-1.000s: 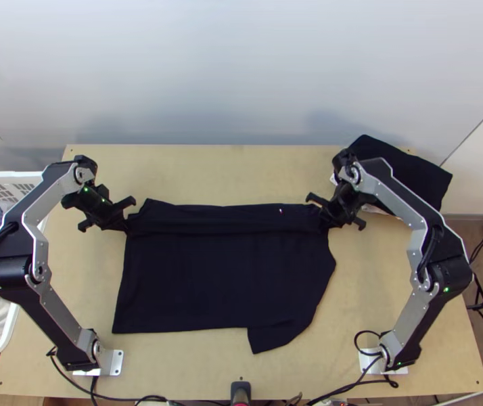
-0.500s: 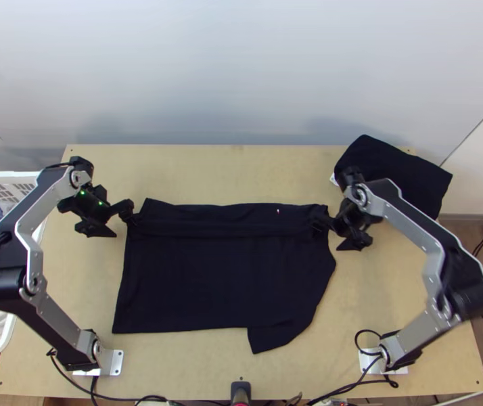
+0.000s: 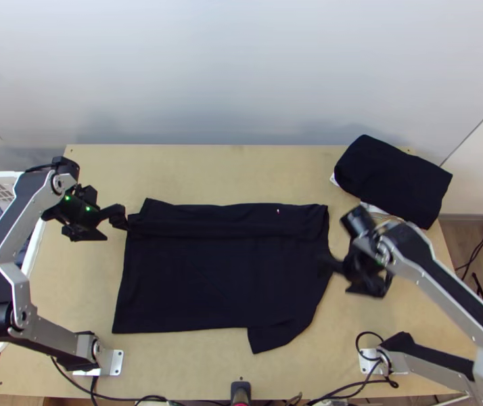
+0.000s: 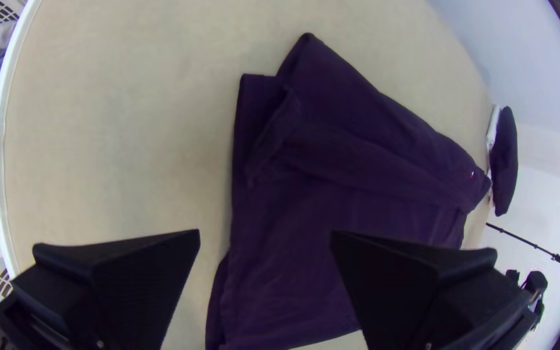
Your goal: Fold the t-shirt
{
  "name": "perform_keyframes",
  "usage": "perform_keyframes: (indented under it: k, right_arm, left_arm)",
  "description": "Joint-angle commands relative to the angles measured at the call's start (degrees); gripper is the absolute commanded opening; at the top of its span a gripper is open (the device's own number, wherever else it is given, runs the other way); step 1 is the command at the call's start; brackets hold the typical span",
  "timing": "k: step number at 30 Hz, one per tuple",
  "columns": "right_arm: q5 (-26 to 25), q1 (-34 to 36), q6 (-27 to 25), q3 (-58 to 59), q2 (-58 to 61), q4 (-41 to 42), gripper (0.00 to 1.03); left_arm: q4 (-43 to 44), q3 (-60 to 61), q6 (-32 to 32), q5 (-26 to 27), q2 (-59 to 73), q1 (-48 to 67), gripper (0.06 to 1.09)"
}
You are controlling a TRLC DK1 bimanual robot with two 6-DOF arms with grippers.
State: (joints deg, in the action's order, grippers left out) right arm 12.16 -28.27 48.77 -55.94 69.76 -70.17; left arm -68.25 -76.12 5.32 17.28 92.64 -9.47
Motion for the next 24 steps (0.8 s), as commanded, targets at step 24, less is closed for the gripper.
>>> perform_keyframes:
  k: [24]
  right_arm:
    - [5.0, -26.1, -0.2, 9.9, 13.8, 14.4, 0.66]
  left_arm:
    - [-3.5, 4.3, 2.0, -5.2, -7.2, 1.7, 1.04]
